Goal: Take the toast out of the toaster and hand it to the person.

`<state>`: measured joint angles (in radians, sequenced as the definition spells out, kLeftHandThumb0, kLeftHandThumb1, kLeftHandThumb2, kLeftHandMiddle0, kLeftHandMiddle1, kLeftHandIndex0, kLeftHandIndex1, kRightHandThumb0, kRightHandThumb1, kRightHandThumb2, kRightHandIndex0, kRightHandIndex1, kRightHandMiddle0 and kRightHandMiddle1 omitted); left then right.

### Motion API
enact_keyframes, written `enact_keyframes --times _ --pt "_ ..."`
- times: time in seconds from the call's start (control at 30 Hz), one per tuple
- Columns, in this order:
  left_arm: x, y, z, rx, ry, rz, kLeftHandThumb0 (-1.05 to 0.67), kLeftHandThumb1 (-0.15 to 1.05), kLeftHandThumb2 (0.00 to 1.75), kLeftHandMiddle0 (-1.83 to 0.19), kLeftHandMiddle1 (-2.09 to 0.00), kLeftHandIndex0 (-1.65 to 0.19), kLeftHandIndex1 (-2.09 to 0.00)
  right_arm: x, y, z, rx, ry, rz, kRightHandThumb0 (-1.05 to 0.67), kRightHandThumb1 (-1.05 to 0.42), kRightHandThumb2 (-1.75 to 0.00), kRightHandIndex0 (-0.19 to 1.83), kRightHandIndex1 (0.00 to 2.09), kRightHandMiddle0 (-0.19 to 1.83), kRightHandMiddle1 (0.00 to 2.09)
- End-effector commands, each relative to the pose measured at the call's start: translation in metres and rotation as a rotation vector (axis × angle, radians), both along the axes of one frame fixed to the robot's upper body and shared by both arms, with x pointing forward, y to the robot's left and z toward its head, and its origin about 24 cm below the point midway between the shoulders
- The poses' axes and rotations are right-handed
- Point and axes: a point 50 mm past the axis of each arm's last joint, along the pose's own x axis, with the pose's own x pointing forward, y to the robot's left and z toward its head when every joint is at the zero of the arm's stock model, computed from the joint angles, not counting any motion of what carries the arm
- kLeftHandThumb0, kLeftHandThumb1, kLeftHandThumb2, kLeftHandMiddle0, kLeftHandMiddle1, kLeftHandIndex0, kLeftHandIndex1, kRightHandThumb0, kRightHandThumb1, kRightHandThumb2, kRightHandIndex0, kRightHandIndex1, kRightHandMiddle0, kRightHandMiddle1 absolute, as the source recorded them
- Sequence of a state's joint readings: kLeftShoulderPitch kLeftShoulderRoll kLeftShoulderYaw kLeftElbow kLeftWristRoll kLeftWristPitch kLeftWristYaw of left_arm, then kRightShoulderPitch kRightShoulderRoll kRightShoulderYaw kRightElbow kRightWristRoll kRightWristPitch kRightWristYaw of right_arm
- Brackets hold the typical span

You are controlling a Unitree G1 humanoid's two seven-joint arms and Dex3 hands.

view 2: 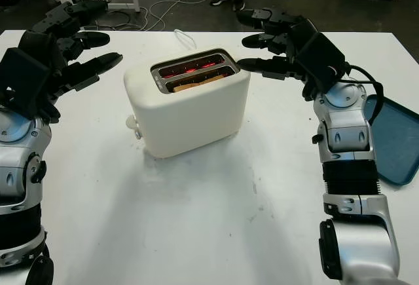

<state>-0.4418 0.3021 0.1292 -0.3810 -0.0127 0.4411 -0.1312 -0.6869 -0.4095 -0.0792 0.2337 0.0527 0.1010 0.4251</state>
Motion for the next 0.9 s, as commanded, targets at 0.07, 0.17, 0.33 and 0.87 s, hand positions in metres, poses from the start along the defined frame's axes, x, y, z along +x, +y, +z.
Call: enact_keyframes --times 0.07,0.17,0.33,0.87 --pt "-0.0019 0.0006 -0.0006 -0.002 0.001 0.002 -0.33 0.84 0.0 -0.17 -0.96 -0.37 -0.38 -0.0011 -0.0014 0.0019 -0.012 -0.016 -0.007 -0.15 -0.75 0.0 0.4 0.62 0.62 0.02" --pt "-0.0018 0.0005 -0.0009 -0.005 0.003 0.001 -0.32 0.84 0.0 -0.17 -0.96 -0.37 -0.39 -0.0005 -0.0011 0.0017 -0.013 -0.019 -0.005 -0.16 -0.75 0.0 0.41 0.62 0.63 0.02" --pt "-0.0011 0.0005 -0.0009 0.009 0.002 -0.002 -0.31 0.84 0.0 -0.17 -0.96 -0.38 -0.4 0.0005 0.0006 0.0011 -0.008 -0.016 0.004 -0.17 -0.74 0.0 0.41 0.63 0.63 0.03" --pt "0.0004 -0.0004 -0.0012 -0.006 0.002 -0.014 -0.29 0.83 0.0 -0.17 -0.96 -0.37 -0.43 0.0004 0.0012 0.0013 -0.024 -0.019 -0.008 -0.12 -0.75 0.0 0.46 0.66 0.68 0.04"
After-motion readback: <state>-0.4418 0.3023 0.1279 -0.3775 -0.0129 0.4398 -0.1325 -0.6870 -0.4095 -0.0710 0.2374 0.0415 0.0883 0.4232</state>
